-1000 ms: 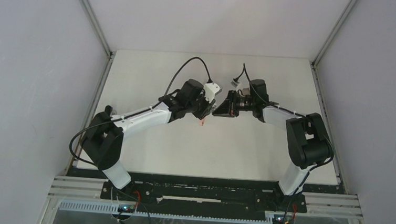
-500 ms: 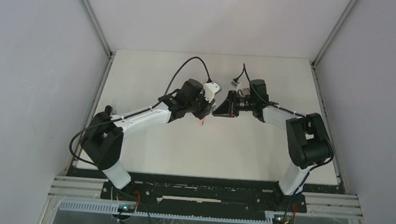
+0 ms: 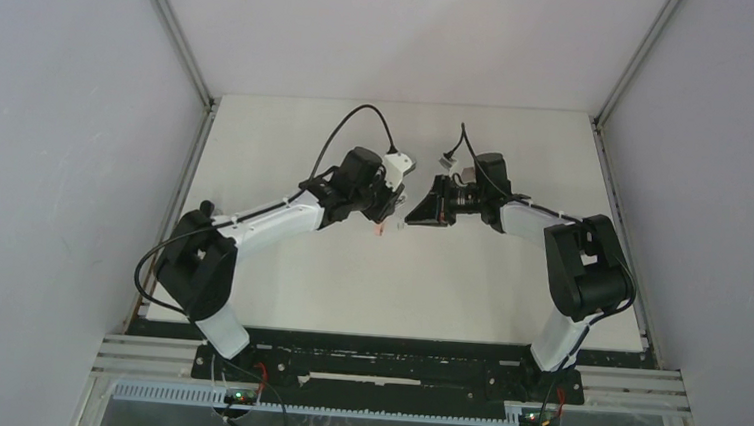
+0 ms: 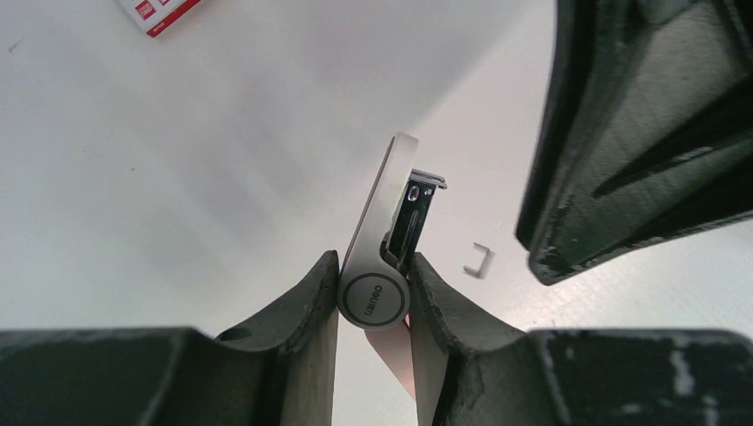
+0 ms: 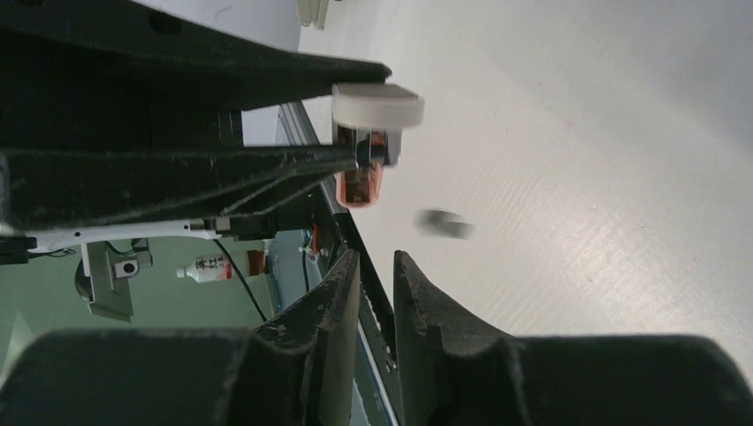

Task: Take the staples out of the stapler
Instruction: Unload the staple at the center of the board, then place the stapler at the center of the board.

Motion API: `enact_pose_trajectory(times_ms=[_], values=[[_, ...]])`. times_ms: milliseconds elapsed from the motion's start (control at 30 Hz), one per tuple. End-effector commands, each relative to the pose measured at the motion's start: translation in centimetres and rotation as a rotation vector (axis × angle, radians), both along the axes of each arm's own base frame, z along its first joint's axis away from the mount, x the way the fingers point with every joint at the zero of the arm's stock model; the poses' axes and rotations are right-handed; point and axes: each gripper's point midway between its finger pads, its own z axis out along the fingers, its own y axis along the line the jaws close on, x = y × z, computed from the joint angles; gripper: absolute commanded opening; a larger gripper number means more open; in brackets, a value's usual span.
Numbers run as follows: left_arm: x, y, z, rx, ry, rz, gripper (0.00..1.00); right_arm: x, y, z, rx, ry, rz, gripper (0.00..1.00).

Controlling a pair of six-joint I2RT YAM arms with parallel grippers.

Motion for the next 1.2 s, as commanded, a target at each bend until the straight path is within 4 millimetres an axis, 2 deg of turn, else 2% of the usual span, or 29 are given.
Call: enact_pose_trajectory(times_ms=[0,167,267,467,567,767,933,1167], values=[[2.2,0.2,1.8,-0.064,-0.021,0.05,0.0,0.0,-0.5,-1.5,-0.034,-0.008,0.003,0.21],[2.9,1.5,0.6,-0.081,0.035,0.082,0.0,0.2,-1.1,-3.6,-0.078,0.026,-0.015,0.21],[3.2,2.3,0.1,-0.096,0.07,0.098,0.0,0.5,-1.6,-4.0,-0.091,0.03,-0.03,0.22],[4.6,4.6,-1.3,-0.182,0.195,0.158,0.0,1.7,-2.8,-3.5,-0.122,-0.03,-0.076,0.29],[4.9,5.1,-2.4,-0.216,0.271,0.171,0.0,2.0,-3.1,-3.0,-0.143,-0.077,-0.086,0.36],[5.5,5.7,-3.8,-0.283,0.391,0.195,0.0,2.7,-3.6,-2.1,-0.173,-0.138,-0.104,0.42],[5.5,6.0,-4.7,-0.33,0.476,0.196,0.0,3.1,-4.0,-2.0,-0.17,-0.14,-0.118,0.44],[5.0,5.4,-6.4,-0.349,0.573,0.183,0.0,3.2,-4.0,-2.0,-0.168,-0.137,-0.122,0.47]])
